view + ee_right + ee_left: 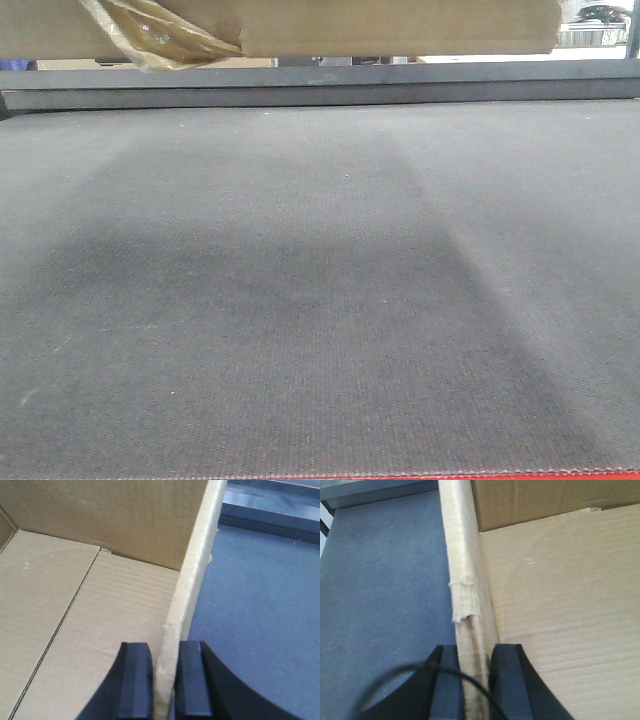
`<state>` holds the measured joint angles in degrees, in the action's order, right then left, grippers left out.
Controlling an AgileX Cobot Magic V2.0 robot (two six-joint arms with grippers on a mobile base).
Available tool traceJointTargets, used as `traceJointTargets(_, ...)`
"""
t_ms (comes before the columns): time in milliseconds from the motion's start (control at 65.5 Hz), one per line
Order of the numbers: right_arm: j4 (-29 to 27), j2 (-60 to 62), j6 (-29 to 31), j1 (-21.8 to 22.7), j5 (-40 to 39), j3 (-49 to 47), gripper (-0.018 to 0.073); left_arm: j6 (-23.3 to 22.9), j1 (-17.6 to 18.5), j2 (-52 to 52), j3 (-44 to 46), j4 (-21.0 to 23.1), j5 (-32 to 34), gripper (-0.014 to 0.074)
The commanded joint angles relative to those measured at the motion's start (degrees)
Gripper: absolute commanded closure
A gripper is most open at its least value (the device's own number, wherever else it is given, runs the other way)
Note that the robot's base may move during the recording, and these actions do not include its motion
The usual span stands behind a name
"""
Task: Grab carton from right shelf to conveyor
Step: 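Drive up to the red-framed conveyor holding the carton above the belt, then lower the carton onto the grey belt with both grippers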
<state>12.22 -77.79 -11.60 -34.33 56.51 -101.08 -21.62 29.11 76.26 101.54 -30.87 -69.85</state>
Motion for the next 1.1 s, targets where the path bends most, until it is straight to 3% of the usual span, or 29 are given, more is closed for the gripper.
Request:
traceJointTargets(0, -0.76, 1.09, 0.99, -0.10, -2.15, -0.55, 0.0624, 0.40, -0.13, -0.37, 0.54, -4.82, 1.01, 0.0614)
traceJointTargets(443, -1.66, 1.09, 0.99, -0.10, -1.70, -0.55, 0.0624, 0.40, -0.13, -0.37, 0.54, -4.81, 1.24, 0.0614)
traceJointTargets(642, -1.29, -1.77, 0.99, 1.02, 2.23, -0.50, 0.0624, 0.40, -1.78, -0.27, -1.73, 3.87, 2.50, 0.0614)
traceJointTargets(794, -1.29, -5.82, 0.99, 3.84, 2.00, 1.42, 0.0624, 0.06, -4.36, -0.27, -9.87, 7.88, 9.04, 0.0614)
traceJointTargets(1085, -1.29, -13.52, 0.99, 6.83, -6.98, 7.76, 0.0624, -1.59, -9.67, 0.71, -26.47, 8.83, 24.59, 0.0614)
